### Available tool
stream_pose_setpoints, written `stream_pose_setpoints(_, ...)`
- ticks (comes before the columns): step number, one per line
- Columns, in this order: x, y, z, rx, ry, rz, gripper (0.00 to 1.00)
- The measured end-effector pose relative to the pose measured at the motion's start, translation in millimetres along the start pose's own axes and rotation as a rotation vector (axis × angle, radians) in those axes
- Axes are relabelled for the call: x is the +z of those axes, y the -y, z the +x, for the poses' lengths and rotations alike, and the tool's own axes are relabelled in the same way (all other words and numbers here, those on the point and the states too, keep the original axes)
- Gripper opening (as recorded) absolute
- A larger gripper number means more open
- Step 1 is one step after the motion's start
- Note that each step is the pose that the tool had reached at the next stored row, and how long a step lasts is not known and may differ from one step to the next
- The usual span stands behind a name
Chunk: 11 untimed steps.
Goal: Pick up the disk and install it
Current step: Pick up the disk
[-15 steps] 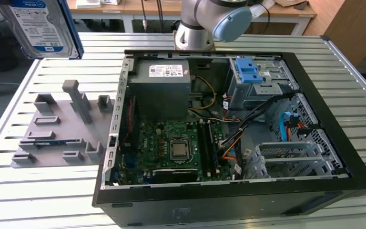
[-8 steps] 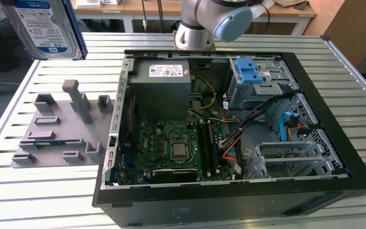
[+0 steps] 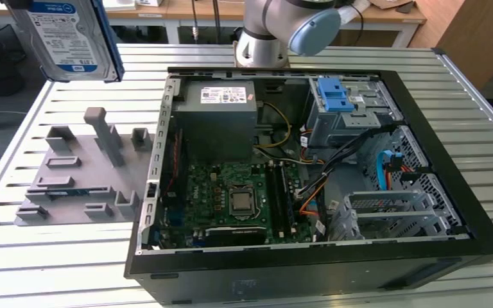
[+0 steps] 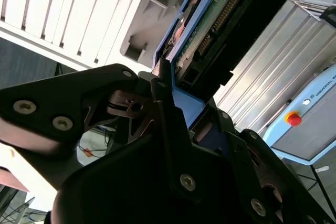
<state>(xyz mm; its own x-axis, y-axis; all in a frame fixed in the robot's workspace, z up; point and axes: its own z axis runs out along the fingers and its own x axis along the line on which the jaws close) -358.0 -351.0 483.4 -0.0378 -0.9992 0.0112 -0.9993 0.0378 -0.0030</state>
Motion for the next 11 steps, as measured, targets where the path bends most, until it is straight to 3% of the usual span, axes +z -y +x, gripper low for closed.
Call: stream_pose_setpoints(11,0.2,12.7,3.3,0.000,0.0001,0.0001,0.36)
